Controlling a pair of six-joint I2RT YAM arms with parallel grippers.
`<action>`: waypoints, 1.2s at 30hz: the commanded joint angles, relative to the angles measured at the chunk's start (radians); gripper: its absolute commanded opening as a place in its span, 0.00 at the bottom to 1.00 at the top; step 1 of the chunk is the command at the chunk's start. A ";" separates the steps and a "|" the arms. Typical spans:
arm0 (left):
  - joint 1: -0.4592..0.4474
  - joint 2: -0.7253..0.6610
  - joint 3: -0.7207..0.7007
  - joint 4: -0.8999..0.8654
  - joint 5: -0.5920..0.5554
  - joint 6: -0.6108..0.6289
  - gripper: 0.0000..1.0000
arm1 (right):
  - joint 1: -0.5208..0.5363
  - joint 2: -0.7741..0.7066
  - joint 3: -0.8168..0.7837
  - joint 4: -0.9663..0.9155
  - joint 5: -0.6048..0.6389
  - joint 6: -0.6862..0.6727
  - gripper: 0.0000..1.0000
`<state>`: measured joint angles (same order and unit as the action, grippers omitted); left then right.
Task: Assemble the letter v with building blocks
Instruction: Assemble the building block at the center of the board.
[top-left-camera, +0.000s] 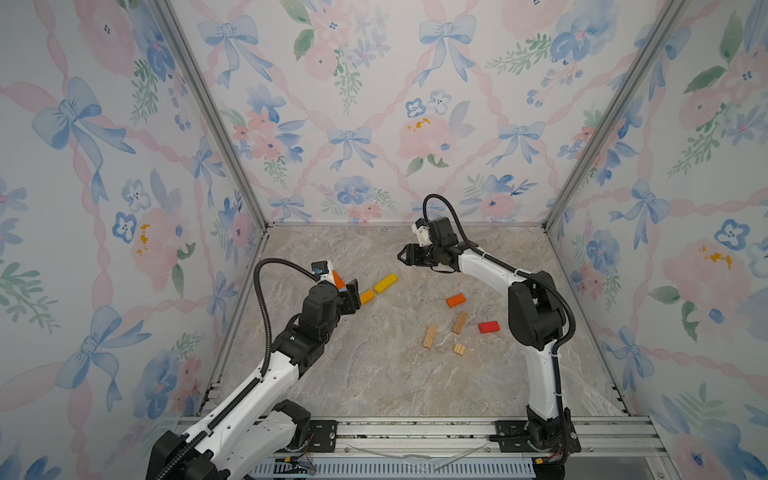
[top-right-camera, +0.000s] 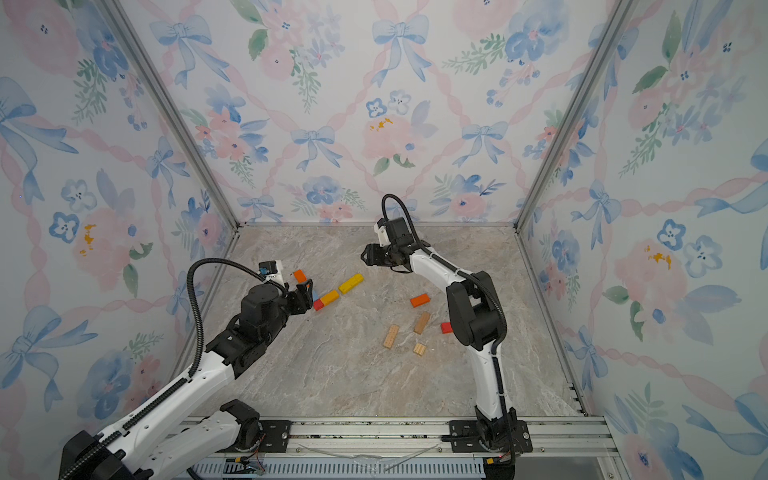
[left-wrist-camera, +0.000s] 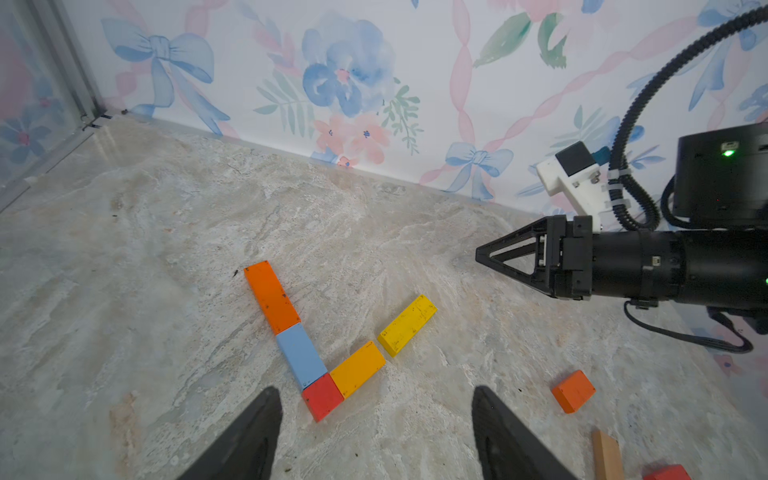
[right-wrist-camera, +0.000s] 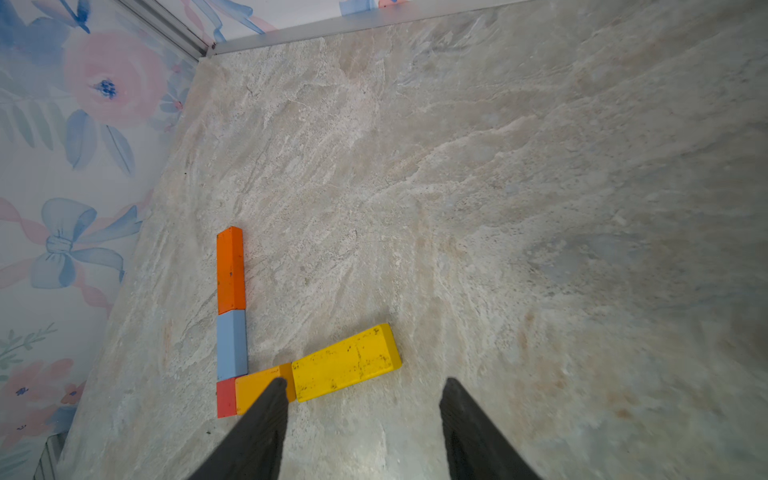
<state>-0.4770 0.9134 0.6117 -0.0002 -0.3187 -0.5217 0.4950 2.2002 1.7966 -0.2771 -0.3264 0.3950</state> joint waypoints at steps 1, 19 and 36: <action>0.013 -0.012 -0.061 -0.024 -0.056 -0.072 0.75 | 0.021 0.064 0.080 -0.082 0.017 -0.026 0.61; 0.066 0.007 -0.119 -0.075 -0.077 -0.159 0.74 | 0.052 0.257 0.263 -0.153 0.017 -0.031 0.62; 0.077 0.020 -0.131 -0.075 -0.050 -0.178 0.73 | 0.077 0.302 0.273 -0.131 -0.002 -0.015 0.62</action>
<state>-0.4088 0.9287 0.4908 -0.0696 -0.3733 -0.6861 0.5541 2.4718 2.0441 -0.3962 -0.3145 0.3737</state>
